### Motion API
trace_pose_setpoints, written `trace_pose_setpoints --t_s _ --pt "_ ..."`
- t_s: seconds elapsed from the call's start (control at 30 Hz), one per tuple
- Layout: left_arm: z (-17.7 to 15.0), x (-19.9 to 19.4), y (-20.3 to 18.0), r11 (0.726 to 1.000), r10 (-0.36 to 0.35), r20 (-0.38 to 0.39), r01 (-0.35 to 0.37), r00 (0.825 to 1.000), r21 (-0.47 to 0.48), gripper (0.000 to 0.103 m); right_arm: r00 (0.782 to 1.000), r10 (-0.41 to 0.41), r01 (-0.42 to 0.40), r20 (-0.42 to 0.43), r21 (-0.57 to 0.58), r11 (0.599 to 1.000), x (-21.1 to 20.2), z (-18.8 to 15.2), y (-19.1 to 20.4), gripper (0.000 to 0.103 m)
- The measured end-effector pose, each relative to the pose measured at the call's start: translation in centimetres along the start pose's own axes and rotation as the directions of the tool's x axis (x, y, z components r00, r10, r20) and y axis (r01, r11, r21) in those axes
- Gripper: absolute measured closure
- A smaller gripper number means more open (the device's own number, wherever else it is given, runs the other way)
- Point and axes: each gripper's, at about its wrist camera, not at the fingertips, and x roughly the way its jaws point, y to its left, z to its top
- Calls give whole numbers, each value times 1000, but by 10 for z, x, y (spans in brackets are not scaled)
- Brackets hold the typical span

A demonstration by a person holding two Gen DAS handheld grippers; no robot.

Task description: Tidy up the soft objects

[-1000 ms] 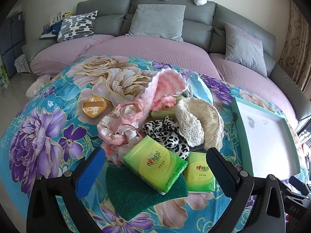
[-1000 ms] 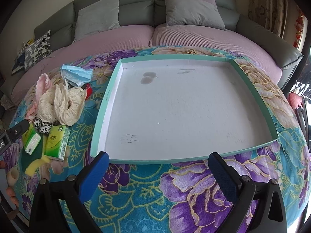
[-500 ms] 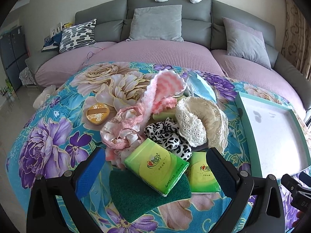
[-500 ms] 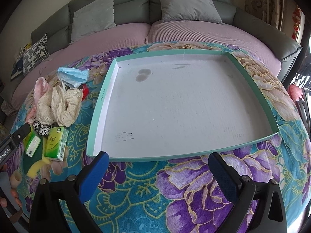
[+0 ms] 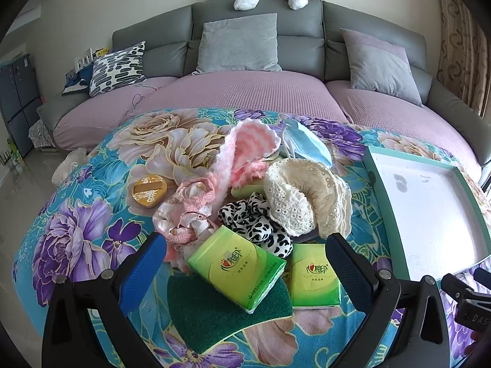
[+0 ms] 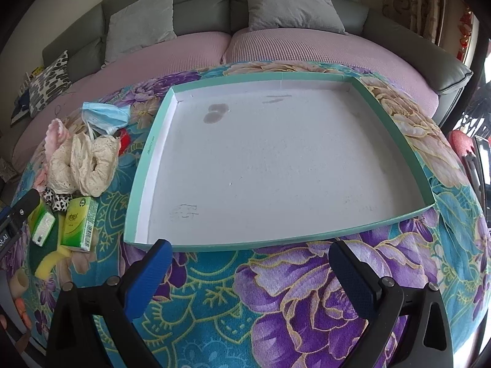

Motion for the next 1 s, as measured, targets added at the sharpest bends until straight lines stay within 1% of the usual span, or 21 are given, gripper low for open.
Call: trace_pose_setpoints --t_s 0.27,0.47,0.57,0.67,0.73,0.87,0.9,1.0 --pt "-1 2 8 999 -40 -5 40 999 -31 0 999 -33 33 -14 -34 999 5 -2 8 0" --pt "0 1 16 997 -51 -8 51 999 -57 0 999 -51 51 -6 -70 996 5 -1 16 0" --pt "2 -1 22 997 -49 -7 48 999 -60 0 998 -26 30 54 -82 996 -6 2 22 0" --pt "2 0 28 997 -44 -33 42 998 -57 0 994 39 -29 104 -100 995 -15 7 34 0" --pt "2 3 31 998 -40 -49 38 998 -52 0 991 84 -72 102 -113 991 -15 10 44 0" --pt "-4 18 30 999 -32 -111 29 993 -32 0 990 107 -93 90 -148 985 -12 18 66 0" --pt "-6 23 30 999 -45 -132 42 990 -29 0 989 115 -101 88 -156 983 -12 20 71 0" --pt "-11 34 28 996 -90 -165 86 982 -31 0 988 128 -112 87 -172 979 -12 25 82 0"
